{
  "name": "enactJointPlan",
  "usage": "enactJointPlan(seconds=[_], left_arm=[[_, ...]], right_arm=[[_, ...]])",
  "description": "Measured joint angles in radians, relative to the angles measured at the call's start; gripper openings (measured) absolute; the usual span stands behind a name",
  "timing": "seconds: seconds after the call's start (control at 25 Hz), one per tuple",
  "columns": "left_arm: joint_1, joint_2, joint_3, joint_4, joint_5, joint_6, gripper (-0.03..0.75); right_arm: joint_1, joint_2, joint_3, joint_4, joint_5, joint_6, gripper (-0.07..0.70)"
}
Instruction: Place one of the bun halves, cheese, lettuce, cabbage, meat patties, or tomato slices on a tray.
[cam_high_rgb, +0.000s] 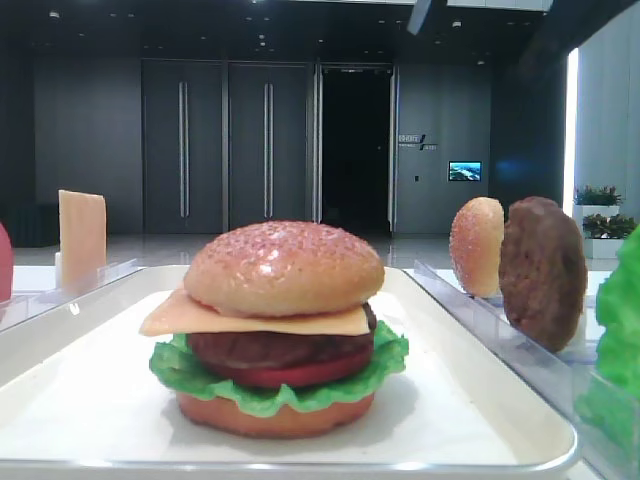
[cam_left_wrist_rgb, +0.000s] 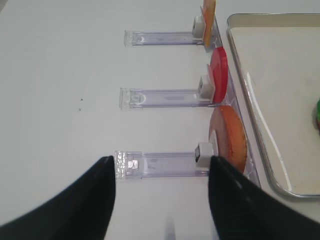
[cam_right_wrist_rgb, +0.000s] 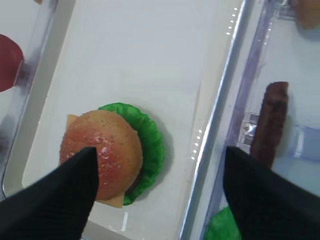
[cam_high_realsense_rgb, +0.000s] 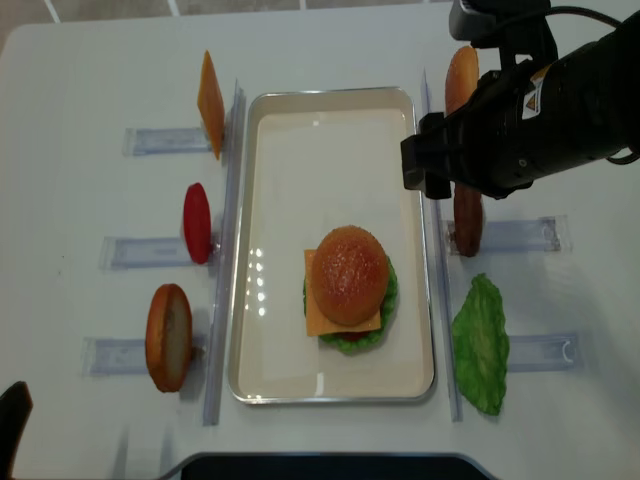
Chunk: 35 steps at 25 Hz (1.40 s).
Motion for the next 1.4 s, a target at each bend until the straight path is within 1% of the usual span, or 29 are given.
enactJointPlan(seconds=[0.16, 0.28, 0.4, 0.64, 1.12, 1.28, 1.4], left_arm=[[0.000, 0.000, 0.000, 0.000, 0.000, 0.000, 0.454], [0.000, 0.000, 0.000, 0.000, 0.000, 0.000, 0.454], [0.000, 0.000, 0.000, 0.000, 0.000, 0.000, 0.454], [0.000, 0.000, 0.000, 0.000, 0.000, 0.000, 0.454], [0.000, 0.000, 0.000, 0.000, 0.000, 0.000, 0.454], [0.000, 0.000, 0.000, 0.000, 0.000, 0.000, 0.454], [0.000, 0.000, 0.000, 0.000, 0.000, 0.000, 0.454]], right_arm=[[-0.067, -0.002, -0.013, -0.029, 0.074, 0.011, 0.526], [-0.140, -0.003, -0.013, -0.038, 0.132, -0.005, 0.526], [-0.212, -0.012, -0.013, -0.043, 0.171, -0.030, 0.526], [-0.349, -0.014, -0.013, -0.044, 0.227, -0.080, 0.526], [-0.589, -0.014, -0.013, -0.044, 0.281, -0.165, 0.526], [-0.647, -0.014, -0.013, -0.044, 0.295, -0.204, 0.526], [-0.672, -0.014, -0.013, -0.045, 0.299, -0.233, 0.526]])
